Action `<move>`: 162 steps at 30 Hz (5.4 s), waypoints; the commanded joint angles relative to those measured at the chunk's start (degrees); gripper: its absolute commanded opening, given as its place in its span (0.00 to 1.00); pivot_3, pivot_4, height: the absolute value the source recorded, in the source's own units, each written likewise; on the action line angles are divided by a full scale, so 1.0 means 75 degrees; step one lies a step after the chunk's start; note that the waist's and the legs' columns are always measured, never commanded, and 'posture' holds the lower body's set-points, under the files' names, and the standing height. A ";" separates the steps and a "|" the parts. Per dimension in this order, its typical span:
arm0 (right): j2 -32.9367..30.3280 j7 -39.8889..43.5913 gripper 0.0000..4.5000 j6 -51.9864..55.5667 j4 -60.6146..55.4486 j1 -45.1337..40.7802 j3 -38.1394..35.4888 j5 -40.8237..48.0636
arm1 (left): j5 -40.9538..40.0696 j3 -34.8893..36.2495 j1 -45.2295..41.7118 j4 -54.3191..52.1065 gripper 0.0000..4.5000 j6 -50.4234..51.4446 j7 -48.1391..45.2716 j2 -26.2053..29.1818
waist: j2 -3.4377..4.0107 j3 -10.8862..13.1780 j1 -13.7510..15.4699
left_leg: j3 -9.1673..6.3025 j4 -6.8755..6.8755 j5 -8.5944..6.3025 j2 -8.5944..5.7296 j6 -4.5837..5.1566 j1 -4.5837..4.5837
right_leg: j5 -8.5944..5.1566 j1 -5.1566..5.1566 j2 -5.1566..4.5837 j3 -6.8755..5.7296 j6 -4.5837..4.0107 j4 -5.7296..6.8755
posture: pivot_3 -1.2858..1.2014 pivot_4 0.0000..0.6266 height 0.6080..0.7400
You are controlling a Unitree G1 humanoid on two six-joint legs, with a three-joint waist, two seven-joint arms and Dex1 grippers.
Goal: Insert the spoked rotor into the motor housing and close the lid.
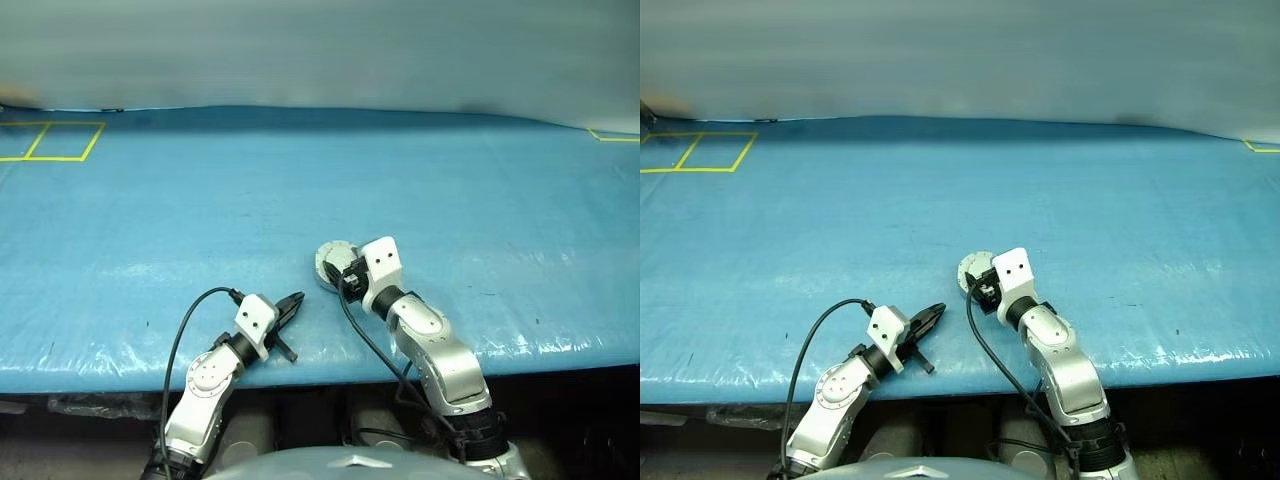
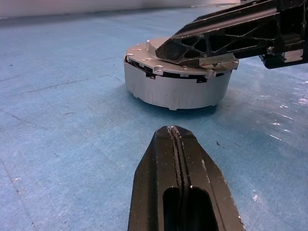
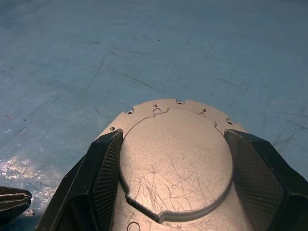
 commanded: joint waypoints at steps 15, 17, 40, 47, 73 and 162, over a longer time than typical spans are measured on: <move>-0.0132 -0.0065 0.67 0.0131 0.0279 -0.0067 0.0173 -0.0298 | 0.0036 -0.0081 0.0023 -0.0151 0.00 -0.0007 0.0028 -0.0056 | 0.0000 0.0000 0.0002 | 0.0000 0.0000 0.0001 -0.0001 -0.0001 0.0002 | 0.0000 0.0002 0.0002 -0.0001 0.0000 0.0001 | 0.52 0.24 1.00; -0.0161 0.0018 0.67 0.0250 0.0236 -0.0090 0.0065 -0.0176 | 0.0030 -0.0086 0.0022 -0.0148 0.00 -0.0005 0.0015 -0.0054 | 0.0000 0.0000 0.0003 | 0.0001 0.0000 0.0001 -0.0001 -0.0001 0.0002 | 0.0000 0.0002 0.0002 -0.0001 0.0000 0.0001 | 0.52 0.24 1.00; -0.0407 0.0628 0.67 -0.0310 0.0469 -0.0164 -0.0231 0.0408 | 0.0032 -0.0096 0.0017 -0.0184 0.00 0.0029 -0.0053 0.0000 | 0.0000 0.0000 0.0005 | 0.0002 0.0000 0.0001 -0.0001 -0.0001 0.0003 | 0.0000 0.0002 0.0005 -0.0002 0.0000 0.0002 | 0.52 0.24 1.00; -0.0455 0.0723 0.67 0.0274 0.0179 -0.0290 -0.0336 0.0591 | 0.0006 -0.0099 0.0026 -0.0194 0.00 0.0064 -0.0036 -0.0026 | 0.0000 0.0000 0.0007 | 0.0001 -0.0001 0.0000 -0.0001 0.0000 0.0002 | 0.0000 0.0002 0.0002 -0.0001 0.0000 0.0001 | 0.52 0.24 1.00; -0.0361 0.0388 0.67 -0.0352 0.0460 -0.0426 -0.0260 0.0168 | 0.0028 -0.0082 0.0044 -0.0186 0.00 0.0090 0.0041 -0.0063 | 0.0003 0.0002 0.0007 | 0.0002 -0.0001 0.0001 -0.0002 -0.0001 0.0001 | 0.0000 0.0000 0.0001 0.0000 0.0000 0.0002 | 0.52 0.24 1.00; -0.0753 0.1108 0.67 0.0037 0.0862 0.0002 0.0437 -0.0103 | -0.3984 0.1721 -0.3465 -0.1176 0.00 0.8338 0.0449 -0.0330 | -0.0027 -0.0018 -0.0045 | -0.0017 0.0007 0.0021 -0.0002 -0.0029 0.0017 | 0.0008 0.0026 0.0057 -0.0030 0.0000 0.0013 | 0.52 0.24 1.00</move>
